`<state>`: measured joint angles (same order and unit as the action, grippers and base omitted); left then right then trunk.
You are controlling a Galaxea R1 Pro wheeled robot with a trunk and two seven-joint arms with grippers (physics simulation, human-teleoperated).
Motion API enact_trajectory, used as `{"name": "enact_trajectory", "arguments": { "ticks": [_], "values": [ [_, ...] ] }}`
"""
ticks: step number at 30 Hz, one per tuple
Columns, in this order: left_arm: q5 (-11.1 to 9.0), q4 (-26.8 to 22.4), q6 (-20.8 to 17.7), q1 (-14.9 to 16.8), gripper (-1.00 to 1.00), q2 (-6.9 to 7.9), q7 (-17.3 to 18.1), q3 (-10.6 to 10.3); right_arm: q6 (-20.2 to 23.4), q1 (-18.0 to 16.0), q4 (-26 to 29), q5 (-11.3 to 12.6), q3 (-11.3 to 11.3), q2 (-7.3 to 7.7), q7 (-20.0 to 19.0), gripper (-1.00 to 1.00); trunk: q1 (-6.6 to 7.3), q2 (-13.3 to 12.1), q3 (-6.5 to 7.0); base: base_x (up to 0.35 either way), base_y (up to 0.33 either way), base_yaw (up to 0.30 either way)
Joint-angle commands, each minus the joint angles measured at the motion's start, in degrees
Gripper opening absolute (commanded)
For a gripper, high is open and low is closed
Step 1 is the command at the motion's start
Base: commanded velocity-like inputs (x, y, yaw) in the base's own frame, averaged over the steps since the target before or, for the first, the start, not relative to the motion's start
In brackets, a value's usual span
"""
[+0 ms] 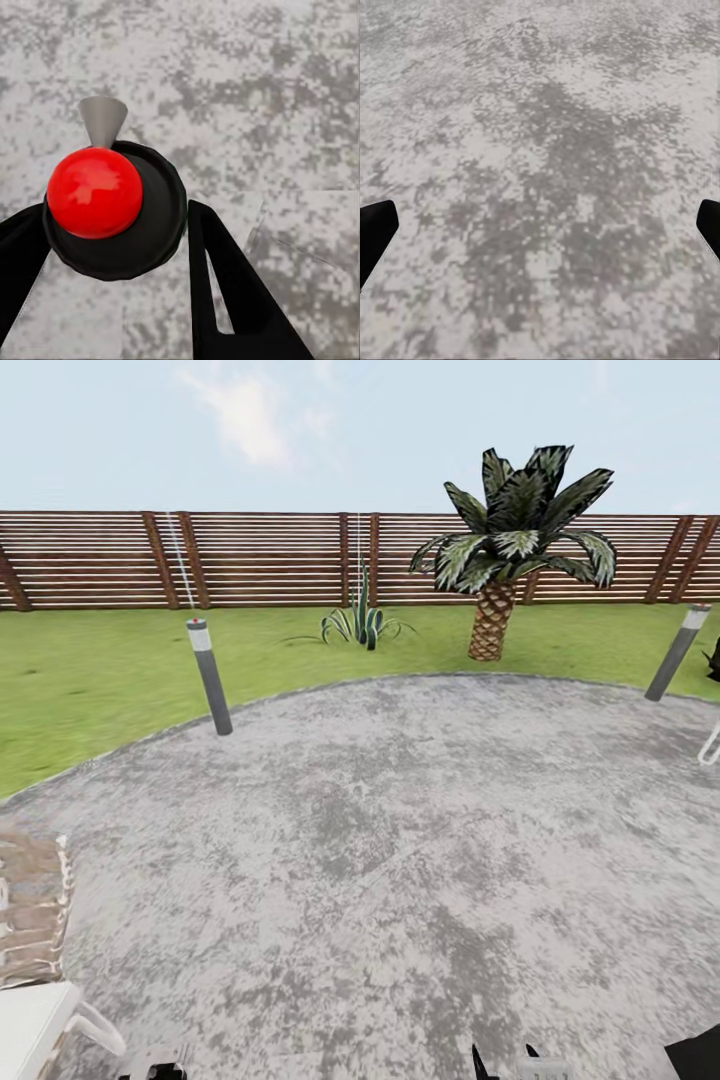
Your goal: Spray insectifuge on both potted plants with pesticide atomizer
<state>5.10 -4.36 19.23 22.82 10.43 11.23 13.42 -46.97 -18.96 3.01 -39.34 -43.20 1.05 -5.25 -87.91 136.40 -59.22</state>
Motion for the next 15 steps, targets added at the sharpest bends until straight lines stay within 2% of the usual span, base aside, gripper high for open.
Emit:
{"name": "enact_trajectory", "arguments": {
  "ticks": [1, 15],
  "values": [
    [0.5, 0.0, 0.2, 0.0, -1.0, -0.01, 0.2, 0.5, -0.1, 0.0, 0.0, 0.1, -0.5, 0.01, -0.5, 1.0, -0.02, 0.0, -0.05, 0.34, 0.0, 0.0],
    [0.5, 0.0, 0.2, 0.0, -1.0, -0.03, 0.2, 0.5, -0.2, 0.0, 0.0, 0.1, -0.5, 0.1, -0.5, 1.0, -0.02, 0.0, -0.05, 0.339, 0.0, 0.0]
  ]
}}
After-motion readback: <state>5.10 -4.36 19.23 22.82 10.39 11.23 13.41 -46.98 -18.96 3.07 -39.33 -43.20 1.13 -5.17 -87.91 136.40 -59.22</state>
